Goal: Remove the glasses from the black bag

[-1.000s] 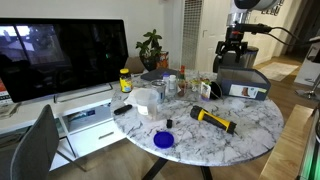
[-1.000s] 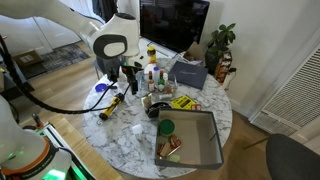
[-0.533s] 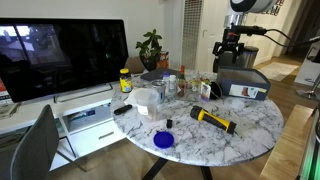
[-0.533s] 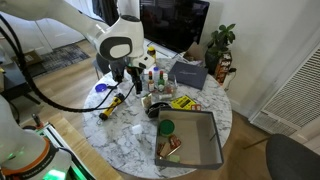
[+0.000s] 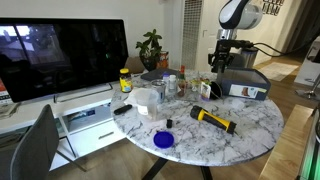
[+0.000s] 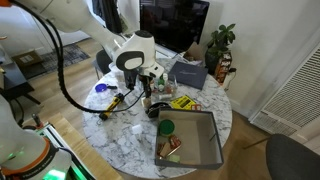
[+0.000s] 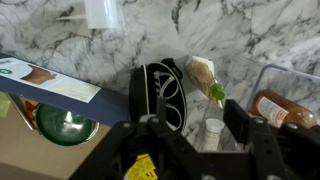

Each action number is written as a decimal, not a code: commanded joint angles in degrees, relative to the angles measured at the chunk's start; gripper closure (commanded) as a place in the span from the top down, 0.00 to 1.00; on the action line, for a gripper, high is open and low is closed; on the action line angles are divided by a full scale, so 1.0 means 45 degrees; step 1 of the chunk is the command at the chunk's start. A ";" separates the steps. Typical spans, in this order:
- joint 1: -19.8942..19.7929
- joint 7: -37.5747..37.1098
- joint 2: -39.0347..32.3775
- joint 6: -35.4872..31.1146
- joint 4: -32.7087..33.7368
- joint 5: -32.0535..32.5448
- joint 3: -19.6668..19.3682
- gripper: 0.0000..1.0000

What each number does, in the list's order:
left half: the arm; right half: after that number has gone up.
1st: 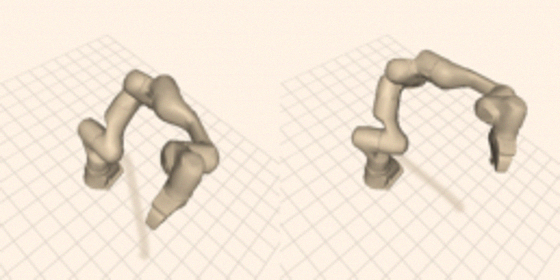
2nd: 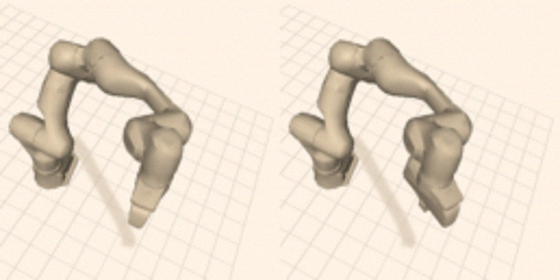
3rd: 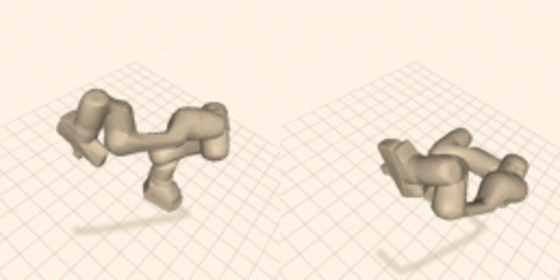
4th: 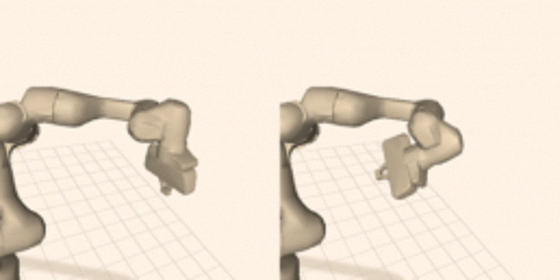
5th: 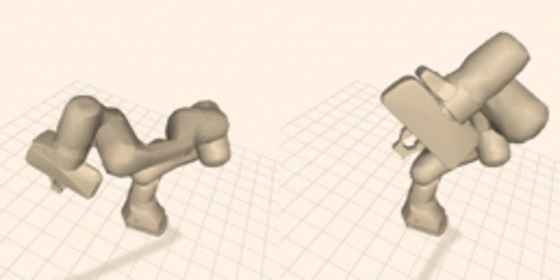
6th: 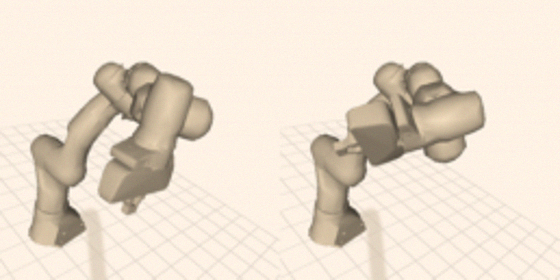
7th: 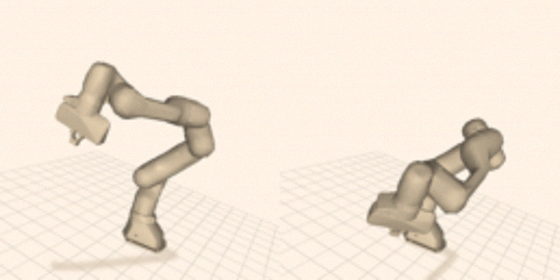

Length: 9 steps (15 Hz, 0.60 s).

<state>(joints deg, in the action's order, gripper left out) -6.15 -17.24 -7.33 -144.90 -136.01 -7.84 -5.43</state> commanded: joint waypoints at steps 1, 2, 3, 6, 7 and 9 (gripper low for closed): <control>-0.0065 0.0361 -0.1308 -0.0683 0.0622 -0.0635 -0.0080 0.30; -0.0090 0.0451 -0.1580 -0.0783 0.0739 -0.0771 -0.0065 0.23; -0.0085 0.0365 -0.1834 -0.0935 0.0830 -0.0760 -0.0101 0.17; -0.0121 0.0448 -0.2554 -0.1195 0.1162 -0.0878 -0.0102 0.14; -0.0115 0.0402 -0.2775 -0.1305 0.1266 -0.0825 -0.0143 0.13; -0.0129 0.0379 -0.3204 -0.1445 0.1462 -0.0735 -0.0209 0.17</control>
<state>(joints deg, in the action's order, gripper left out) -6.35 -16.82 -18.40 -149.83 -131.14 -10.19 -5.99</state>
